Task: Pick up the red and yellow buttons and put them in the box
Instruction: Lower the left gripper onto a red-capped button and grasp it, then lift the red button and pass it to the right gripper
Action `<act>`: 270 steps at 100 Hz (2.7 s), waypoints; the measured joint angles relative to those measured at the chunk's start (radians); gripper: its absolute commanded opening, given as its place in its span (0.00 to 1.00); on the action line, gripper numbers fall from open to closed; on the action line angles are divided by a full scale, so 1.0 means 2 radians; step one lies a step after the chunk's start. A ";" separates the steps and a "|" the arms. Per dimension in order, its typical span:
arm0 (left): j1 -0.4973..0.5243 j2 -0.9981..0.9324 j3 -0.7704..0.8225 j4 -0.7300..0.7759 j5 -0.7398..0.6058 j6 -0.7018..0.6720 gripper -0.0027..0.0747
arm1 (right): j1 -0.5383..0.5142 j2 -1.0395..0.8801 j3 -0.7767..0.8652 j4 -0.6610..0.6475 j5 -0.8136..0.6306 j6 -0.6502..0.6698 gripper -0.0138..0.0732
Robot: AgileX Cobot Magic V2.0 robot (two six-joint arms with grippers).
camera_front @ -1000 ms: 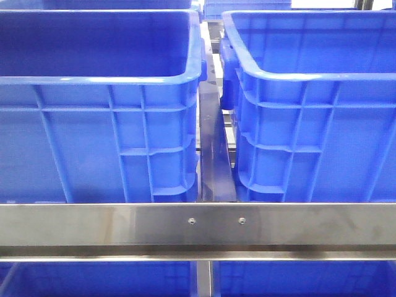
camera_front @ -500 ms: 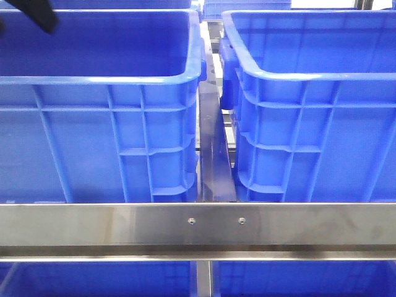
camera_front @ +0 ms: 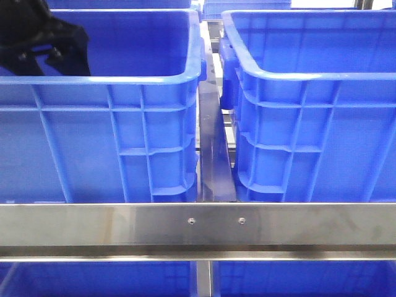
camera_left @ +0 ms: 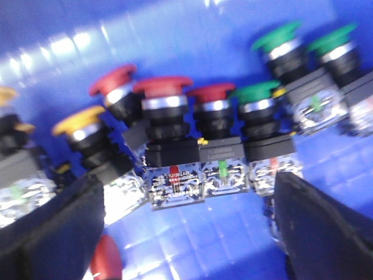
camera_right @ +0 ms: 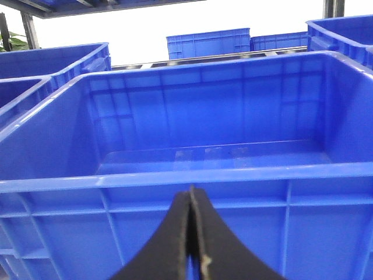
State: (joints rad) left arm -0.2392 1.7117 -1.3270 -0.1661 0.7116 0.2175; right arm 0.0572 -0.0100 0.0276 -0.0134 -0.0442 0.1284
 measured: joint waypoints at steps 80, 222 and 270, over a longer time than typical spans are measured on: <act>0.000 0.067 -0.001 0.014 -0.028 0.001 0.66 | 0.000 0.000 0.000 0.000 0.000 0.000 0.03; -0.262 -0.153 -0.021 0.009 0.066 0.017 0.01 | 0.000 0.000 -0.057 0.000 0.044 0.000 0.03; -0.313 -0.155 -0.045 0.025 0.073 0.018 0.01 | 0.000 0.166 -0.321 0.068 0.366 0.000 0.03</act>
State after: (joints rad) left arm -0.8658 1.4017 -1.4171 -0.1163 0.8585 0.2541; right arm 0.0572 0.3229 -0.6149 0.1217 0.6874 0.1284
